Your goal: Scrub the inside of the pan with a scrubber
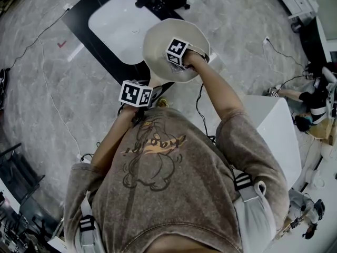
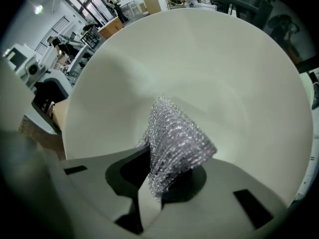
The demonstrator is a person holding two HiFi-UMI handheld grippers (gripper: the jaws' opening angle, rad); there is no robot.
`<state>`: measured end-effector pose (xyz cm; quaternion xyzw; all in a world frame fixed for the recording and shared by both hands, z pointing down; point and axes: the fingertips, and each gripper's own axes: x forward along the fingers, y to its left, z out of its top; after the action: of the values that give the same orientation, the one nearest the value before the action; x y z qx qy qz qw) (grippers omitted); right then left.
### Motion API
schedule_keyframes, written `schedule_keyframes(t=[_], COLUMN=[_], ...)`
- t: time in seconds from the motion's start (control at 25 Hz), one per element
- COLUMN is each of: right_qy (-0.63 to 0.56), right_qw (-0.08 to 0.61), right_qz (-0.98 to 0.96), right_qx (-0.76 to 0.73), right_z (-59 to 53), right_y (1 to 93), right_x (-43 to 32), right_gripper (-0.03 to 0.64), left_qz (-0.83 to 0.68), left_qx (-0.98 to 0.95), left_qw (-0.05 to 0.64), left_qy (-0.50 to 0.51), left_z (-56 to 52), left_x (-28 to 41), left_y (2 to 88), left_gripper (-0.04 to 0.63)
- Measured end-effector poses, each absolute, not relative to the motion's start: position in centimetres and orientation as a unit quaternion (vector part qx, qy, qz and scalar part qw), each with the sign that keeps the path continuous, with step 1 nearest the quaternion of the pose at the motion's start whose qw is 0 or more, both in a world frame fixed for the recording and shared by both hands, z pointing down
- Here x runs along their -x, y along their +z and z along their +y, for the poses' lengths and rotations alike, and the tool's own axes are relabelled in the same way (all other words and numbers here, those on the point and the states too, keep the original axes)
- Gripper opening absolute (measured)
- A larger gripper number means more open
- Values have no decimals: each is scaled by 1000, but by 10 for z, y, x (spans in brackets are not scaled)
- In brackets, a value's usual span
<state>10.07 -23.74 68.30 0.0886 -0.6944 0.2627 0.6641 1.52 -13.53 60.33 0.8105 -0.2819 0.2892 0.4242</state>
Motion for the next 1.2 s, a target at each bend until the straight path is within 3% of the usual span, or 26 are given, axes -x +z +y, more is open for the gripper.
schedule_keyframes(t=[0.6,0.88,1.2], right_qy=[277,289,317], right_qw=[655,566,525], right_qz=[-699,-761,-774], right_qx=[-67,-129,-161], right_z=[-234,-252,-260], right_y=[681,675,674], right_x=[-79,-40,-34], right_gripper=[81,80,80], left_qz=[-274,-270,-259], left_qx=[-808,-807,-807], left_qw=[428,432,436], left_qy=[297,298,304], left_z=[-131,-132,-132], left_x=[-16,-18,-16], left_y=[602,602,602], left_gripper=[233,233,236])
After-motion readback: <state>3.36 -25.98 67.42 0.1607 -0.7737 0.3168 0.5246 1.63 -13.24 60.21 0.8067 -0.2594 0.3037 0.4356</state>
